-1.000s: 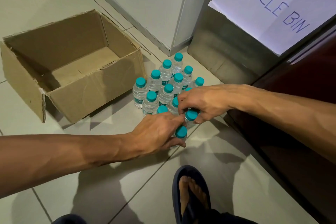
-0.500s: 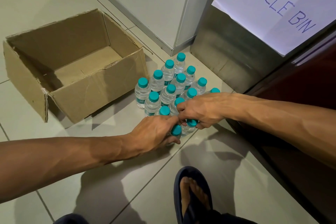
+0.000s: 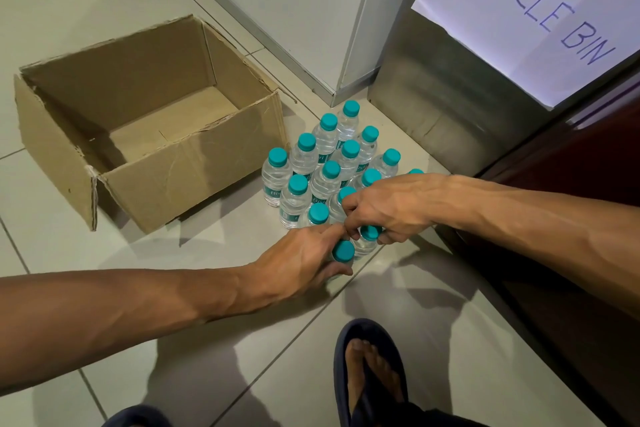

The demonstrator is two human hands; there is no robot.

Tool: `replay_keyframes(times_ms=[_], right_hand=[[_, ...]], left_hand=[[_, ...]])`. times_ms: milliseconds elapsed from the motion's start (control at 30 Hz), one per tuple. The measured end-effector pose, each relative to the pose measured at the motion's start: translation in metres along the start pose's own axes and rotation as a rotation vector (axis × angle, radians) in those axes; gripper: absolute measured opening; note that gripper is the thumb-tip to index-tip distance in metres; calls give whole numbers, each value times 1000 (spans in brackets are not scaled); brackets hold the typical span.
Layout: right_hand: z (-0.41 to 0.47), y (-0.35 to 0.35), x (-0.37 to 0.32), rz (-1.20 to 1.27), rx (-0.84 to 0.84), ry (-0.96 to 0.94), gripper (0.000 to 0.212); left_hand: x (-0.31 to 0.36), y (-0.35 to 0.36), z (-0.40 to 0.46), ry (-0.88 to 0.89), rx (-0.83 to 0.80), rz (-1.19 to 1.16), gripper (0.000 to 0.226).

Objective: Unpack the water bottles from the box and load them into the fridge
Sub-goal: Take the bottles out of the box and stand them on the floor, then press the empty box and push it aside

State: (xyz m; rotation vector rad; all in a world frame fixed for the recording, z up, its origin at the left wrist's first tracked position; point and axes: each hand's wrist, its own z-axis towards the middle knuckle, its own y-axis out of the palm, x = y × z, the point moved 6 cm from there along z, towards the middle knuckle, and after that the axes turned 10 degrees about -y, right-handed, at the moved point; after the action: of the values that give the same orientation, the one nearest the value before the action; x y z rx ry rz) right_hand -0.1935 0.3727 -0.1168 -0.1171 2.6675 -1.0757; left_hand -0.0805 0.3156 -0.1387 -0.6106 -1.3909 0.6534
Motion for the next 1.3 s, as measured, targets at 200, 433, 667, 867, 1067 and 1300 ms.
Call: replay_keyframes(times_ms=[200,433,667,867,1067,1300], right_hand=[[-4,-10,1,73,-86,56,39],[-27,-74,16,187,113,126,18],[-60,-191,35,127,301,230,21],[-69,-301,67,356,678,303,23],[-12,-292,86,882,1224,340,27],[26,-247,102,1145,1145,365,20]], left_hand=[[-9,5,-4,-53,21,3,49],[1,-44,1,13,175,76,54],[-8,-203,43,-70,470,478,51],[-80,-343,37,-602,805,425,40],[-147,-350,-20,-968,948,-179,40],[-203,-328,-82,-1232,873,-336,38]])
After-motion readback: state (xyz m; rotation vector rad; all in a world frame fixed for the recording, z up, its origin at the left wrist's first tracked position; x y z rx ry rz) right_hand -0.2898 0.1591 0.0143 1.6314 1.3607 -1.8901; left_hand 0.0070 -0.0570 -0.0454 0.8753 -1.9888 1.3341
